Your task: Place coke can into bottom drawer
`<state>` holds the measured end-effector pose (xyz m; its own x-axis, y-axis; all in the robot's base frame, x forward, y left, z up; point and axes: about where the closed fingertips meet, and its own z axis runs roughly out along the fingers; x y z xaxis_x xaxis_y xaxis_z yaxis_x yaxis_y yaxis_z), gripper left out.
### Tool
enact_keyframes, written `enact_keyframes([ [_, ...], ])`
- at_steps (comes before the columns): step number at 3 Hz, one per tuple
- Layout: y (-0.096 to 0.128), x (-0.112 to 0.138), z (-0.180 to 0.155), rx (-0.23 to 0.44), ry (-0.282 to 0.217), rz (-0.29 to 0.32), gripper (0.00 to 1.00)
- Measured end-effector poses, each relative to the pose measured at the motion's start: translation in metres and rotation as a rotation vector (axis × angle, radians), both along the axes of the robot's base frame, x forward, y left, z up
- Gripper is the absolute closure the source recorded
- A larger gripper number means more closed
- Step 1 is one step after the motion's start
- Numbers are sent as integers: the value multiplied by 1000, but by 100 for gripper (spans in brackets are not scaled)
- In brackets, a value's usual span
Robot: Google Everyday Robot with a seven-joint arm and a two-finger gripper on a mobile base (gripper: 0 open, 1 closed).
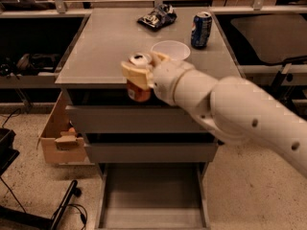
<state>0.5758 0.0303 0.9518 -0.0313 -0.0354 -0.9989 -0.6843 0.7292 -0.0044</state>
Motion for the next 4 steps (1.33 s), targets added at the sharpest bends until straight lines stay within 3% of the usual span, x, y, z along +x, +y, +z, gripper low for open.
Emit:
enact_keyframes([
  [1,-14,-35,-115,-6,129,-22,100],
  [2,-7,-33,-181,22,184,-21,100],
  [3,-7,-33,-181,22,184,-21,100],
  [4,-15,-18,-198,-1,187,29,100],
])
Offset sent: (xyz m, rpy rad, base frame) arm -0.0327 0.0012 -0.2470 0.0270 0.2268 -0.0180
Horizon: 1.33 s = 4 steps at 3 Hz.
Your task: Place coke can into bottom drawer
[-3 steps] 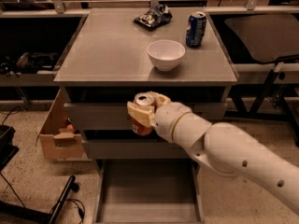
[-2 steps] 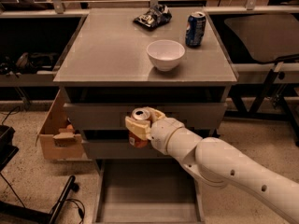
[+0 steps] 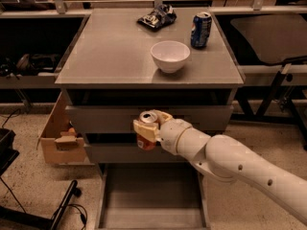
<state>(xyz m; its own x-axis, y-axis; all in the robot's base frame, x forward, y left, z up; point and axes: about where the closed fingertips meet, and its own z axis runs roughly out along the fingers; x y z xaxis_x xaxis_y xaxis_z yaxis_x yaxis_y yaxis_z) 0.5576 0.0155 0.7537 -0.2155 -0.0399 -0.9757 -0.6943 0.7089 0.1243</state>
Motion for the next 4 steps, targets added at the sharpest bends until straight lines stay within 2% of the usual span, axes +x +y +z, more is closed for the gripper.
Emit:
enact_keyframes([
  [1,-55,43,-41,-60,-13,37,100],
  [2,-102,67,-60,-98,-5,36,100],
  [3,-139,72,-80,-117,9,24,100],
  [4,-139,72,-80,-117,9,24,100],
])
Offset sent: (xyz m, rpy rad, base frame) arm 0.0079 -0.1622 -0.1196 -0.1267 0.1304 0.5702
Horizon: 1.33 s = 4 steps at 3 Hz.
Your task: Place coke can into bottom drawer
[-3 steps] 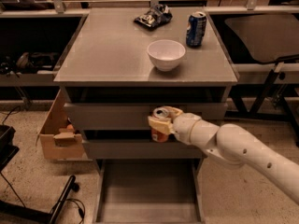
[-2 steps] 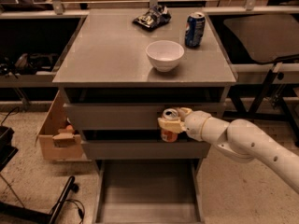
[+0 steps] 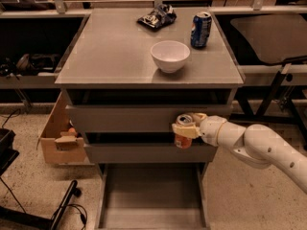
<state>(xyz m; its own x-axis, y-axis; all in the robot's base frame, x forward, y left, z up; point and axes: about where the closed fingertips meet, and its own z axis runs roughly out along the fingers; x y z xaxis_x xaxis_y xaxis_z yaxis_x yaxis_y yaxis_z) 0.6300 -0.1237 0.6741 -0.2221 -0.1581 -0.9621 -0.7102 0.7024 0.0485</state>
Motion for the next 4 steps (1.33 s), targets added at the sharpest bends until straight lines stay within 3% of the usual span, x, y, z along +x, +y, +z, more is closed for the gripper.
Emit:
enact_keyframes([
  [2,6,0,0,-11,-4,20,100],
  [3,29,-38,-46,-17,14,134,100],
  [4,65,-113,-132,7,45,368,100],
])
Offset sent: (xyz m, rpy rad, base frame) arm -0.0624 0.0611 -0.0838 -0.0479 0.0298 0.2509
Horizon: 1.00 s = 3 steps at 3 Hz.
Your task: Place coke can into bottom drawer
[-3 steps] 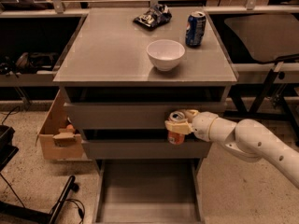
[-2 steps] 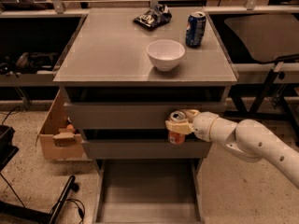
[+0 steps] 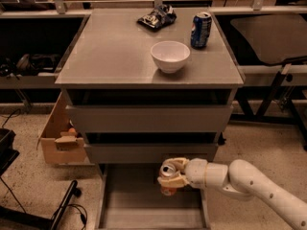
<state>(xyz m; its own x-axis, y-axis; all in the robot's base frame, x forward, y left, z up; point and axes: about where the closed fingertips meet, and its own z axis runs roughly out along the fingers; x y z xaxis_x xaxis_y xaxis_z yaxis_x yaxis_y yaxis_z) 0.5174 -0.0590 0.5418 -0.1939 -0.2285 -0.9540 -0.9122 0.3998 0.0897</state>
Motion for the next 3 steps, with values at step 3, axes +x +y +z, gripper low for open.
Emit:
enact_keyframes([
  [3,15,11,-129,-18,-2,87,100],
])
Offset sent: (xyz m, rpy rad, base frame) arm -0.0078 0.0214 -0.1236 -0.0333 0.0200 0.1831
